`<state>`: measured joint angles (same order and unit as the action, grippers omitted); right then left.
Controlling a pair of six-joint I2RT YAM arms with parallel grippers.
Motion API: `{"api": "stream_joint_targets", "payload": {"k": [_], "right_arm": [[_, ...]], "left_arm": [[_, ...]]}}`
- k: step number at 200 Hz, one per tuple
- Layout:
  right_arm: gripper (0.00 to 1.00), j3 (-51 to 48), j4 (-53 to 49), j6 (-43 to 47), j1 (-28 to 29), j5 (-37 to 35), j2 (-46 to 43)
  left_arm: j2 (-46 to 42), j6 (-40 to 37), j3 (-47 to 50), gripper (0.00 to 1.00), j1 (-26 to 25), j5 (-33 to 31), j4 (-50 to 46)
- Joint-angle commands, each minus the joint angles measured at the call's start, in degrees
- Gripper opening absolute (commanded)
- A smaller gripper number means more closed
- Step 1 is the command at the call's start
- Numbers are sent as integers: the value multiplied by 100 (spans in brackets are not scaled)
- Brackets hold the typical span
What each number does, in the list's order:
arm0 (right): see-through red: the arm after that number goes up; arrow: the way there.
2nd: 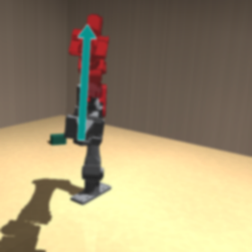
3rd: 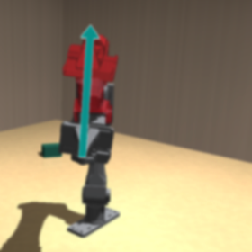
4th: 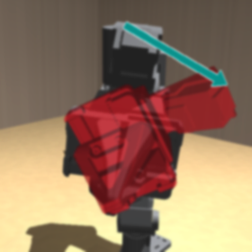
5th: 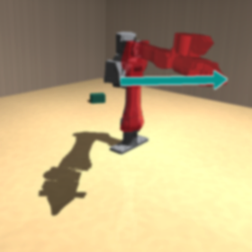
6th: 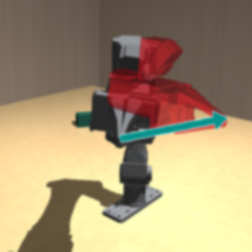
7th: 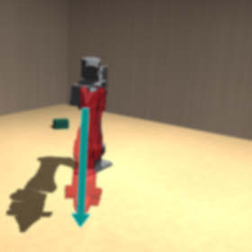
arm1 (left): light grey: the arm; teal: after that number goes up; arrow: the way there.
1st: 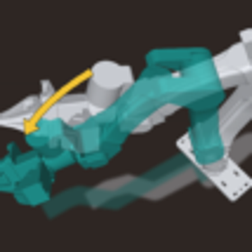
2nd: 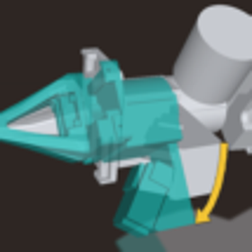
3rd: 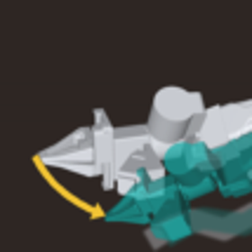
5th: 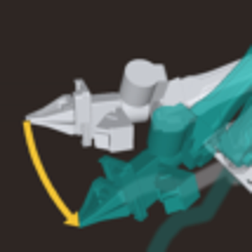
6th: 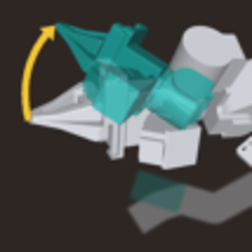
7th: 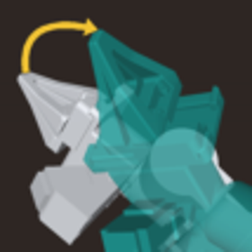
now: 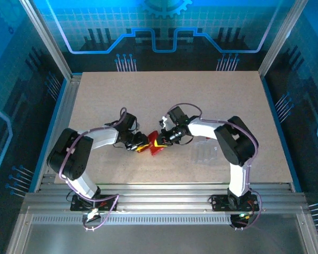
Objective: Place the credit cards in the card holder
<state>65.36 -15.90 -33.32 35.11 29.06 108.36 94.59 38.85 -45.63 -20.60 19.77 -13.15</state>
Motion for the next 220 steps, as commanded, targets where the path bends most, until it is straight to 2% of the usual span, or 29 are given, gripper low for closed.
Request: {"api": "stream_joint_targets", "payload": {"k": [1, 18, 33, 55, 79, 90, 115, 134, 147, 162, 175, 191, 207, 220], "right_arm": [[0, 454, -1813, 494, 128, -2678, -1064], [0, 987, -3307, 458, 420, -4953, -1138], [0, 1279, -4233, 218, 725, -6298, -1009], [0, 1603, -5145, -309, 1238, -7392, -593], [0, 2118, -5771, -796, 1649, -7764, 285], [1, 2306, -5732, -820, 1831, -7680, 650], [36, 2618, -4905, -405, 2149, -6730, 1124], [53, 2615, -3966, 20, 2165, -5501, 1034], [61, 2401, -3314, 210, 2033, -4562, 727], [63, 2092, -2776, 353, 1762, -3715, 227], [63, 1786, -2529, 463, 1467, -3324, -244], [60, 1518, -2582, 670, 1051, -3129, -667], [53, 1299, -2838, 851, 601, -3296, -870], [48, 1037, -2822, 982, 193, -3115, -974]], "left_arm": [[-545, -46, 126, 43, 108, -526, -537], [-817, -120, 102, 47, 141, -899, -797], [-922, -121, 104, 47, 186, -967, -870], [-975, -64, 137, 47, 214, -923, -861], [-976, -1, 169, 48, 232, -873, -865], [-1017, 24, 180, 48, 257, -858, -884], [-1177, 61, 210, 48, 352, -818, -948], [-1296, 77, 221, 50, 437, -817, -1013], [-1384, 89, 238, 52, 492, -795, -1031], [-1428, 30, 202, 54, 506, -714, -1041], [-1389, -62, 107, 55, 468, -603, -1016], [-1214, -265, -163, 57, 205, -534, -1068], [-916, -416, -571, 60, -244, -529, -1146], [-636, -448, -883, 62, -582, -505, -1147]]}}
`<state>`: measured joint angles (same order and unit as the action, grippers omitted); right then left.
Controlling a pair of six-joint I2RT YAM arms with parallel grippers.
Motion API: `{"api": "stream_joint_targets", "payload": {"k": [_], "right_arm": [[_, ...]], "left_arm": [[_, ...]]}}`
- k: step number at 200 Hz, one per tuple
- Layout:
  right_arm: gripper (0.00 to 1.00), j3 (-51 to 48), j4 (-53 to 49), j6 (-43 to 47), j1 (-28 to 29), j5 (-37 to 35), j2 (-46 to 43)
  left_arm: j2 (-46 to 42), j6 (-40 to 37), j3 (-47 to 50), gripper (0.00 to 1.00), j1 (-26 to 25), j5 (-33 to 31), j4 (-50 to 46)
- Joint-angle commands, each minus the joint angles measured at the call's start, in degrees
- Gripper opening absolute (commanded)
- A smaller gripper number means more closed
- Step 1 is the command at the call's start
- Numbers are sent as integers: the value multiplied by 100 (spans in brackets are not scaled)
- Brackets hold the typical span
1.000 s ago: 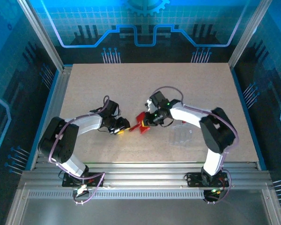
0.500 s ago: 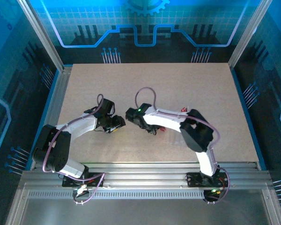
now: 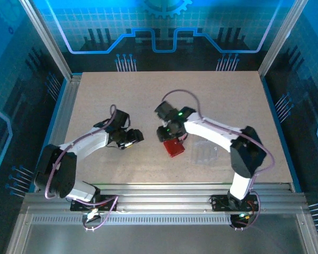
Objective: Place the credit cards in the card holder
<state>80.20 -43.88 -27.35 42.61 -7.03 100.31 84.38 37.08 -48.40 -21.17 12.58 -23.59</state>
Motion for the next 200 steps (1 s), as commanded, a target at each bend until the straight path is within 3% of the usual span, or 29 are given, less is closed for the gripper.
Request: {"api": "stream_joint_targets", "payload": {"k": [1, 40, 84, 117, 165, 200], "right_arm": [[47, -476, -15, 400, -585, 515, -183], [46, -1047, 344, 699, -1329, 1196, -291], [38, -1188, 670, 788, -1584, 1828, -120], [31, -1147, 611, 812, -1655, 1795, 31], [32, -1034, 389, 872, -1659, 1441, 152], [24, -1037, 380, 878, -1660, 1447, 161]], "left_arm": [[416, -271, -629, 63, -544, 212, -102], [1380, -388, -1532, 65, -1167, 213, -179], [2099, -556, -2132, 64, -1454, -18, -520], [2384, -680, -2259, 64, -1591, -175, -717], [2569, -713, -2217, 63, -1610, -257, -690], [2663, -695, -2173, 62, -1610, -273, -646]]}}
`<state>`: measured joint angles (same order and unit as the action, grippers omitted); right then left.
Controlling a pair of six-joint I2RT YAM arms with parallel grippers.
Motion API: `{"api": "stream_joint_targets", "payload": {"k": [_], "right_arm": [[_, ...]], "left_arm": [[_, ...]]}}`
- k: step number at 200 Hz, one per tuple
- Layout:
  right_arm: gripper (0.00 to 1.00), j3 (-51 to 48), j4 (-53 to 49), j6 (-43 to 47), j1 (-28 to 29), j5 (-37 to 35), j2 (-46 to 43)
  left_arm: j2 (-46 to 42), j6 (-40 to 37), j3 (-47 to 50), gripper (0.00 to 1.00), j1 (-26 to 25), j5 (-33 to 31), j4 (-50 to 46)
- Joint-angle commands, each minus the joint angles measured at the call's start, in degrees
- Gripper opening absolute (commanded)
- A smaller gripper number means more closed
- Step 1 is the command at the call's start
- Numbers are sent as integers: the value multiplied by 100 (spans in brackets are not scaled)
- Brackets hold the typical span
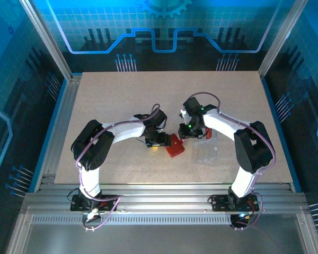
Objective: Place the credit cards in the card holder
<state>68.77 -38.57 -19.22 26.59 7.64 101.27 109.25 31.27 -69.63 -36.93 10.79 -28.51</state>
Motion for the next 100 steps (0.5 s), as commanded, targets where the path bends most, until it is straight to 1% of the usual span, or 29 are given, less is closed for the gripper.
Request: {"api": "stream_joint_targets", "payload": {"k": [1, 46, 82, 100], "right_arm": [[24, 103, -151, 62, -58, -18, 66], [20, 114, -125, 80, -75, 19, 162], [14, 145, -132, 95, -95, 56, 191], [7, 137, -134, 103, -102, 82, 191]], "left_arm": [[180, -117, -51, 62, -34, -94, -155], [202, -112, 10, 61, -31, -69, -94], [219, -98, 37, 61, -34, -59, -67], [211, -99, 54, 61, -34, -72, -51]]}}
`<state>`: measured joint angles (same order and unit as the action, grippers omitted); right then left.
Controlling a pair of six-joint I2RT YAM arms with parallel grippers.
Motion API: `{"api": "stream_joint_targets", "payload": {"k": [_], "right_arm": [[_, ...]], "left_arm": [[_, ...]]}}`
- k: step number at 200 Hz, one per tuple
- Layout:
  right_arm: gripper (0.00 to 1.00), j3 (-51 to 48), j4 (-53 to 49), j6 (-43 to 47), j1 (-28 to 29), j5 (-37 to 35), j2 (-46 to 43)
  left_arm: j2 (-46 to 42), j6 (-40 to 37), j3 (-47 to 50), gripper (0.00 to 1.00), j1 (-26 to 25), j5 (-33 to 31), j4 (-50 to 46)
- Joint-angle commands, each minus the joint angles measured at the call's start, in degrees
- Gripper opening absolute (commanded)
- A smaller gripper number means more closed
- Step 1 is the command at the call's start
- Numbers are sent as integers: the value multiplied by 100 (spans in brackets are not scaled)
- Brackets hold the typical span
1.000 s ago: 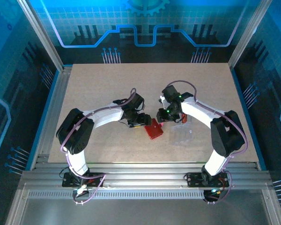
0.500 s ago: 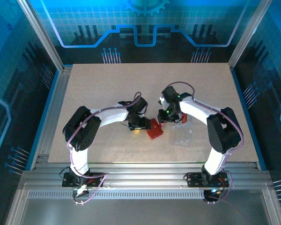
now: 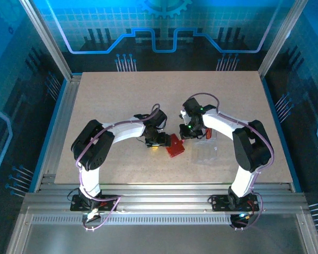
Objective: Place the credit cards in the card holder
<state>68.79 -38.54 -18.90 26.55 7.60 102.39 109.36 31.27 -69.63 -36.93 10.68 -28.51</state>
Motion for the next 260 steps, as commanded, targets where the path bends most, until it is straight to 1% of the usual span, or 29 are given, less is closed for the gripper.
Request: {"api": "stream_joint_targets", "payload": {"k": [1, 21, 61, 86, 112, 136, 161, 182, 210, 226, 235, 245, 260], "right_arm": [[7, 134, -136, 70, -97, 90, 75], [0, 112, -118, 82, -101, 178, 18], [0, 55, 26, 139, -97, 708, -157], [0, 64, 117, 173, -59, 1184, -109], [0, 57, 205, 176, 16, 1432, -39], [0, 72, 182, 176, 77, 1478, 85], [15, 47, 172, 161, 92, 1465, 106], [20, 47, 164, 134, 96, 1427, 82], [20, 107, 75, 117, 96, 1249, 113], [14, 117, 49, 119, 84, 1190, 145], [13, 128, 25, 106, 87, 1112, 156], [13, 134, -16, 97, 86, 1020, 176], [19, 134, -48, 104, 84, 922, 172]], "left_arm": [[204, -97, 54, 61, -34, -59, -50], [230, -109, 54, 60, -31, -49, -41], [349, -84, 39, 60, -34, 3, 16], [384, -77, 28, 60, -33, 9, 31], [411, -77, 41, 60, -33, 12, 39], [411, -57, 65, 59, -32, 8, 65], [415, -52, 63, 59, -34, 44, 87], [419, -48, 71, 59, -34, 63, 91], [411, -37, 98, 59, -34, 71, 109], [404, -32, 115, 59, -34, 74, 125], [400, -18, 125, 59, -25, 81, 135], [393, -23, 133, 59, -24, 82, 135], [397, -23, 127, 59, -24, 97, 144]]}}
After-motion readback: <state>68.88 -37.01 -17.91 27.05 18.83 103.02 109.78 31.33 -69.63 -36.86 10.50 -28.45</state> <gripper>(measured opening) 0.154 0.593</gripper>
